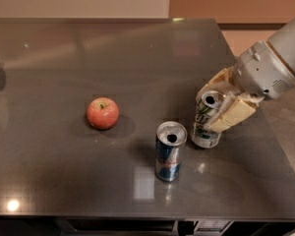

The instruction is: Move 7up can near redbull can

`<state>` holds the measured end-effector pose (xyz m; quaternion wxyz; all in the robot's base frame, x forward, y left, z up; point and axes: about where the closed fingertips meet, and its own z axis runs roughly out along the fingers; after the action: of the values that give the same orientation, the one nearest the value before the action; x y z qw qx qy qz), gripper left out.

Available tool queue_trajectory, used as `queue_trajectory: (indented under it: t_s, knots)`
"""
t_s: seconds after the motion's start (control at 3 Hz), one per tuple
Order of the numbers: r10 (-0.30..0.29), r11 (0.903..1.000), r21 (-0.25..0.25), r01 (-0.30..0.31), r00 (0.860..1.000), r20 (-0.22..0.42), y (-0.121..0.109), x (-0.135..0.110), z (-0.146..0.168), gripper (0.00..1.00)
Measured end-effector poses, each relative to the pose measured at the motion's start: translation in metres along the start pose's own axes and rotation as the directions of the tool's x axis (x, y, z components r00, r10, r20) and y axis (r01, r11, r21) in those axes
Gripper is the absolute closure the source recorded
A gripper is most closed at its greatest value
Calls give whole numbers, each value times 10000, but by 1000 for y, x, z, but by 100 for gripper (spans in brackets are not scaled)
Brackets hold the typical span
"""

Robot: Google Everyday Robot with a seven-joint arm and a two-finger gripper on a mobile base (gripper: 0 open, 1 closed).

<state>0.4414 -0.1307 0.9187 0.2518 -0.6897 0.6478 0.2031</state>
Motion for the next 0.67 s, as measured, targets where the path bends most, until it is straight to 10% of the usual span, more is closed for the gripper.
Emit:
queue_trajectory:
  t_s: [0.67]
  knots:
    - [-781, 9964, -313, 782, 9969, 47, 34, 0, 12, 83]
